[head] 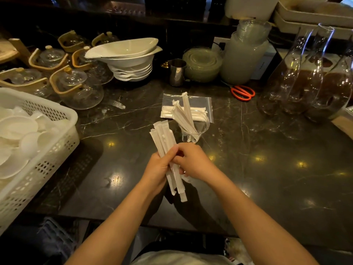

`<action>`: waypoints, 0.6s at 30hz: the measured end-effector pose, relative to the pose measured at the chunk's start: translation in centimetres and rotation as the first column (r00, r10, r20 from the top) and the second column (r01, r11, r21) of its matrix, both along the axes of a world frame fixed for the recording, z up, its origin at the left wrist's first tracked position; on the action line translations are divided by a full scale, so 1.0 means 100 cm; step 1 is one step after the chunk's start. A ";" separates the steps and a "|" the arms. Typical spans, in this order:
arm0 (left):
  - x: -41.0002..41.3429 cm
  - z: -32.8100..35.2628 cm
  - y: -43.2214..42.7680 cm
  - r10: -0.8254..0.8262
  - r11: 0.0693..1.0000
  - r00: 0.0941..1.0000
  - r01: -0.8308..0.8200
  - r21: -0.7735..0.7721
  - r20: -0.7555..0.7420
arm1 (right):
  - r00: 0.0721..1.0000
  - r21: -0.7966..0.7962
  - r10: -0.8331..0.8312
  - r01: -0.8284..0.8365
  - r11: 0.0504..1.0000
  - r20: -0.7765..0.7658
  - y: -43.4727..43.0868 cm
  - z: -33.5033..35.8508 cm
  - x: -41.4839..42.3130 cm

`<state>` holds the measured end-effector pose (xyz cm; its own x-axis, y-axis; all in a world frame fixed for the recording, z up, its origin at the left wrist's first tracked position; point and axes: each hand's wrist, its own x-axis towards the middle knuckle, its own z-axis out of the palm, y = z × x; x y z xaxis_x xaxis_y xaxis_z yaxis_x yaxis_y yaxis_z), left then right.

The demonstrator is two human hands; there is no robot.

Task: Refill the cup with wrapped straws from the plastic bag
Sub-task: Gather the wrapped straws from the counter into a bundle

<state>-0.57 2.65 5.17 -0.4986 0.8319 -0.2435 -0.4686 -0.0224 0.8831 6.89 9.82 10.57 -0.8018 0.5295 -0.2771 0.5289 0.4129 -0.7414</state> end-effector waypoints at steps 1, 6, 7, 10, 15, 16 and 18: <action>-0.001 -0.001 -0.002 0.005 1.000 1.000 -0.005 -0.011 -0.004 | 1.000 0.006 -0.009 0.009 1.000 0.001 -0.001 -0.002 -0.002; -0.009 -0.008 -0.009 0.064 0.993 0.998 -0.065 -0.095 -0.014 | 1.000 0.016 -0.016 0.016 1.000 -0.004 -0.005 -0.006 -0.011; -0.012 -0.009 -0.010 0.076 0.991 0.997 -0.077 -0.112 -0.012 | 1.000 0.002 -0.005 0.005 1.000 0.001 -0.004 -0.006 -0.012; -0.022 -0.008 -0.013 0.115 0.981 0.992 -0.123 -0.152 -0.061 | 0.999 -0.052 -0.015 0.016 0.999 0.032 0.003 -0.008 -0.018; -0.038 -0.007 -0.018 0.205 0.961 0.978 -0.210 -0.179 -0.047 | 0.978 0.204 -0.094 0.055 0.977 0.187 0.022 -0.026 -0.035; -0.040 -0.007 -0.020 0.201 0.961 0.979 -0.205 -0.187 -0.044 | 0.967 0.252 -0.087 0.025 0.967 0.239 0.021 -0.033 -0.039; -0.042 -0.007 -0.021 0.191 0.957 0.980 -0.199 -0.211 -0.056 | 0.942 0.313 -0.072 -0.037 0.949 0.329 0.017 -0.048 -0.046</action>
